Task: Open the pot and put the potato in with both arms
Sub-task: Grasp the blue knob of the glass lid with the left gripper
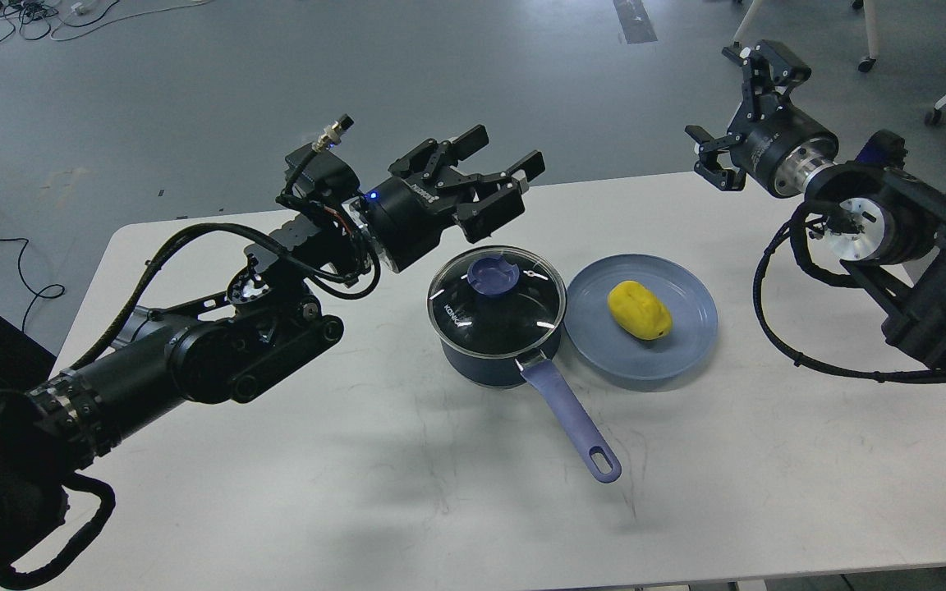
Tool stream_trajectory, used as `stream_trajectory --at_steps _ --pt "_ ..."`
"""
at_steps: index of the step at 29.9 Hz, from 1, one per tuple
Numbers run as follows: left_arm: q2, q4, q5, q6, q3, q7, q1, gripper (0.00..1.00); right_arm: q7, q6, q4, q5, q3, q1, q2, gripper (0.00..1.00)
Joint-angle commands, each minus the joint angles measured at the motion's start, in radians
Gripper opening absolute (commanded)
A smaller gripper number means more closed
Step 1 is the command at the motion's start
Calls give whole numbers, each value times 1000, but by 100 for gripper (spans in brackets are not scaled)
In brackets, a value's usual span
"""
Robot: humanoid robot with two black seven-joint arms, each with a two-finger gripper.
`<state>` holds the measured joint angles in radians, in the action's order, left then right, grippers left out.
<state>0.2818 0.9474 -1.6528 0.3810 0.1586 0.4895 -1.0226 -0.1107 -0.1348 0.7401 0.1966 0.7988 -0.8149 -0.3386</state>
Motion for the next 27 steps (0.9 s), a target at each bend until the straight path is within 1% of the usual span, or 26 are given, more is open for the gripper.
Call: stream_trajectory --at_steps 1,5,9,14,19,22,27 --pt "-24 -77 -194 19 -19 -1 4 98 0 1 -19 0 2 0 -2 100" --pt "-35 -124 -206 25 -62 -1 1 98 0 3 -19 0 3 2 -4 100" --pt "-70 -150 -263 70 -137 -1 -2 98 5 3 -21 1 -6 2 -4 100" --pt "-81 -202 -269 68 -143 -1 2 98 5 3 -27 1 -6 2 -11 100" --pt "-98 -213 -269 68 -143 -1 10 98 5 3 -31 1 -4 3 -11 100" --pt "-105 -243 -268 68 -143 -1 15 98 5 3 -33 1 -6 3 -14 100" --pt "-104 -245 -263 68 -152 -1 25 98 3 3 -35 1 -6 5 -16 100"
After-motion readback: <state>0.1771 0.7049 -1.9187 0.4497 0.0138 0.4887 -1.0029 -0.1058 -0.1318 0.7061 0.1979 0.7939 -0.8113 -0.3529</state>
